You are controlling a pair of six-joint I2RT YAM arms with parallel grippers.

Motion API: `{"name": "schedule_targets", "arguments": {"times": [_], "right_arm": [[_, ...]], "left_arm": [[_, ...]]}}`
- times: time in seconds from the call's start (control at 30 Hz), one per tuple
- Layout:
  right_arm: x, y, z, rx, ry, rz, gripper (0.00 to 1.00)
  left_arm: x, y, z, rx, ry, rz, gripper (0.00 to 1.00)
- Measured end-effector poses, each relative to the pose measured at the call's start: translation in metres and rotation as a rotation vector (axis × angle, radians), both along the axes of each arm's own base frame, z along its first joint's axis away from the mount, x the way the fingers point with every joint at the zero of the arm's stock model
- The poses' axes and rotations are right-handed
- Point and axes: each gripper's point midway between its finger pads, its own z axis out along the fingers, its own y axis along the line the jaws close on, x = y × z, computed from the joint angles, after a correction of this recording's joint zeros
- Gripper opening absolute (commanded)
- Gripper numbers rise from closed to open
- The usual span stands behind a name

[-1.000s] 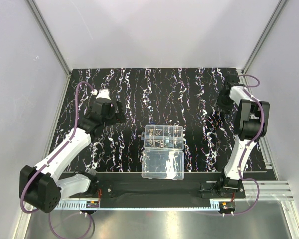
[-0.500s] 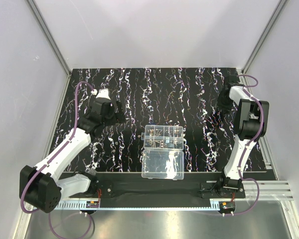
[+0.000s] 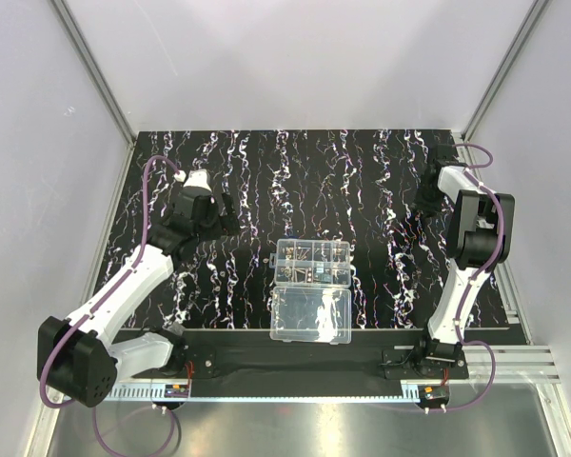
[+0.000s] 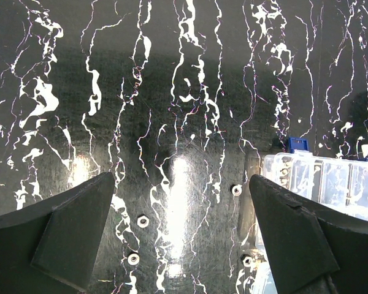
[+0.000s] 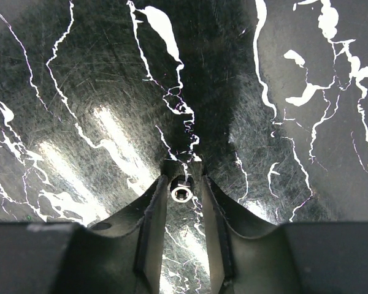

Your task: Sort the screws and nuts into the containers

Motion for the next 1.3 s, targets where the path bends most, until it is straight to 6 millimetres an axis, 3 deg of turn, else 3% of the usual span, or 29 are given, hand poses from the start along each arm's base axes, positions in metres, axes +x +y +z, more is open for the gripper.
{"name": "schedule_targets", "arguments": {"times": [0.47,0.57,0.63,0.8,1.0,1.13,1.3], "right_arm": [[-0.001,0.001,0.000,0.003,-0.019,0.002,0.35],[-0.001,0.001,0.000,0.002,-0.022,0.003,0.31],[-0.002,0.001,0.000,0.001,-0.021,0.004,0.20],[-0.002,0.001,0.000,0.005,-0.025,0.003,0.17],[-0.002,0.006,0.000,0.025,-0.029,0.006,0.41],[-0.004,0.010,0.001,0.037,-0.030,0.014,0.42],[-0.006,0.010,0.000,0.038,-0.025,0.015,0.33]], "left_arm": [[0.000,-0.001,0.000,-0.006,0.003,-0.006,0.99],[0.000,-0.001,0.000,-0.007,0.003,-0.006,0.99],[0.000,-0.001,0.000,-0.007,0.003,-0.006,0.99],[0.000,0.000,0.000,-0.007,0.003,-0.004,0.99],[0.000,-0.001,0.000,-0.008,0.003,-0.005,0.99],[0.000,-0.001,0.000,-0.008,0.004,-0.005,0.99],[0.000,-0.001,0.000,-0.010,0.004,-0.007,0.99]]}}
